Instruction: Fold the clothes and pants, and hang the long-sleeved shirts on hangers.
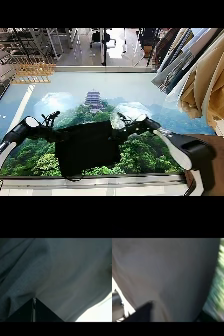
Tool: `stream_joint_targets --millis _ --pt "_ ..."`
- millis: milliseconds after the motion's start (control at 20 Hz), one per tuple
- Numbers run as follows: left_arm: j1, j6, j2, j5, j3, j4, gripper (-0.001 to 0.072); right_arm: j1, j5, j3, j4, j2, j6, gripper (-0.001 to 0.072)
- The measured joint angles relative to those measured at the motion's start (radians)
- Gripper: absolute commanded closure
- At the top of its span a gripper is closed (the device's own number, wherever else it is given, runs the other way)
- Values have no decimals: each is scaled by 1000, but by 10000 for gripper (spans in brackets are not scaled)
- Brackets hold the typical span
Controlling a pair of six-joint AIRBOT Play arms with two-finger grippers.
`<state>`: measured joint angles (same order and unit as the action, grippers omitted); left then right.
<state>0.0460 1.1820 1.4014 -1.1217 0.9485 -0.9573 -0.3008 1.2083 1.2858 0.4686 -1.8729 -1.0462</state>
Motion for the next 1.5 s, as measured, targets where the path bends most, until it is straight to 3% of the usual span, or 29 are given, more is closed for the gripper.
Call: stream_joint_targets --millis 250,500,800,1050,1200,1400,1450,1500 --pt "1 -8 -60 -26 0 0 697 -86 2 187 -19 -11 -63 701" --pt "1 -26 -225 -218 0 0 696 79 55 262 83 204 -195 701" --pt "1 -30 -365 -338 0 1 696 577 175 277 236 537 -335 701" --pt "1 -30 -392 -356 -1 1 697 1108 327 249 386 687 -360 701" --pt "1 -33 -395 -343 -3 1 697 1381 413 117 511 736 -376 701" --pt "1 -37 -397 -305 -3 1 697 1587 480 -163 716 769 -409 699" --pt "1 -37 -397 -296 -3 1 696 1611 481 -227 781 772 -422 612" --pt "1 -37 -397 -291 -3 1 697 1630 481 -285 856 774 -439 263"
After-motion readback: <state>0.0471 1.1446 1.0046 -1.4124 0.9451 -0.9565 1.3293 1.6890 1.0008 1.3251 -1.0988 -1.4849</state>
